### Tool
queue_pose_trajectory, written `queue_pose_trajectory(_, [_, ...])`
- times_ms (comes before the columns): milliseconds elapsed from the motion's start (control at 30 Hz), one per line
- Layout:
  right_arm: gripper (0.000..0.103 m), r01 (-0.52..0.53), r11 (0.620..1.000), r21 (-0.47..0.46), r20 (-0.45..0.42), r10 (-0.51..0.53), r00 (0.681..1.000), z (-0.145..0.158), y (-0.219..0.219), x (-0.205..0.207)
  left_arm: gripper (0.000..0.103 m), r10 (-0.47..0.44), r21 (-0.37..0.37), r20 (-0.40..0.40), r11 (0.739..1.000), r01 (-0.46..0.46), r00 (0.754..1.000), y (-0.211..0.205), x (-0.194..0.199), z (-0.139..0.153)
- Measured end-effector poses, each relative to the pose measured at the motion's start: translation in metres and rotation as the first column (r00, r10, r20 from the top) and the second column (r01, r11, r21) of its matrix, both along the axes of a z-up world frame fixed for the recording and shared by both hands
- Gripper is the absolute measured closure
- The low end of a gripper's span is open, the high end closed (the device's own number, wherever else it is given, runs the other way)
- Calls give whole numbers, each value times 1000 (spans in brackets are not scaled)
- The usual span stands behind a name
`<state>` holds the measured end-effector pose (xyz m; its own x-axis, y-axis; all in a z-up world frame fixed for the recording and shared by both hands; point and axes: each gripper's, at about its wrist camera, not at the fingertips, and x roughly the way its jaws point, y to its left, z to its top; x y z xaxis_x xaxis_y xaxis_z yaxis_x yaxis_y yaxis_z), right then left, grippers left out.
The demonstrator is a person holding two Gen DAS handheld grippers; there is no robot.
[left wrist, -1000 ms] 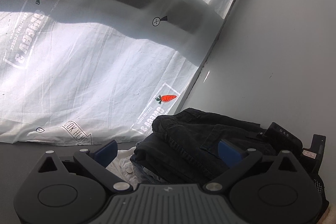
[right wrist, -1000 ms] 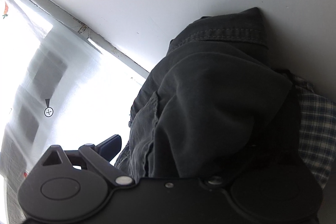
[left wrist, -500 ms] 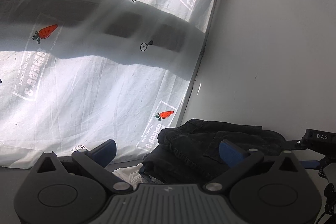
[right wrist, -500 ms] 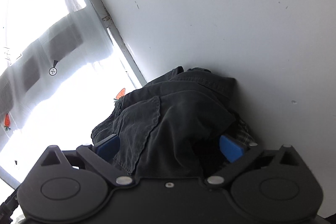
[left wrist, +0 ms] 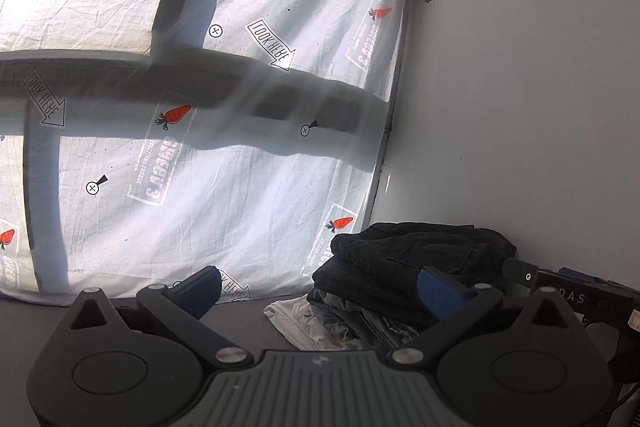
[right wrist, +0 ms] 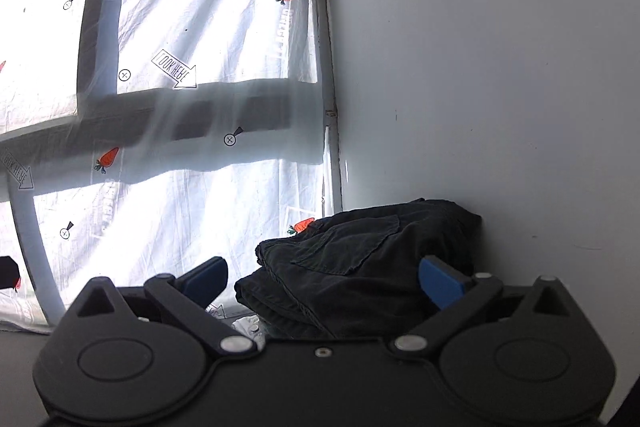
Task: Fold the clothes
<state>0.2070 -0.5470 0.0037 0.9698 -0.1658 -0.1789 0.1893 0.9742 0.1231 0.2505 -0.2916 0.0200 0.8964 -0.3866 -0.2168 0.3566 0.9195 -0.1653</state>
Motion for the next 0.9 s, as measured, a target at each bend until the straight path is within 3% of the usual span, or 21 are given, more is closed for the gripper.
queue_pose_trajectory(67, [0,-42,998,46,-19,43,999,-1,16,-9,0,11,-2,0,1000,-11,1000,22,-22,3])
queue_pose_trajectory(233, [0,-154,987,-46,-89,149,985,-6,78,-34,0,96,-28,-54,995,-97,994,83,-68,5])
queue_pose_trajectory(333, [0,-222,974,-39,-115,217,969,-9,118,-56,0,157,-13,-99,987,-159,983,122,-97,0])
queue_pose_trajectory(533, [0,-338,941,8,-185,334,924,-15,194,-109,0,277,42,-156,961,-273,948,180,-165,-12])
queue_pose_trajectory(700, [0,-422,906,42,-263,417,870,-23,243,-149,0,325,29,-197,945,-325,925,222,-221,-22])
queue_pose_trajectory(900, [0,-464,884,57,-320,456,830,-34,291,-179,0,374,28,-235,925,-379,897,263,-262,-29])
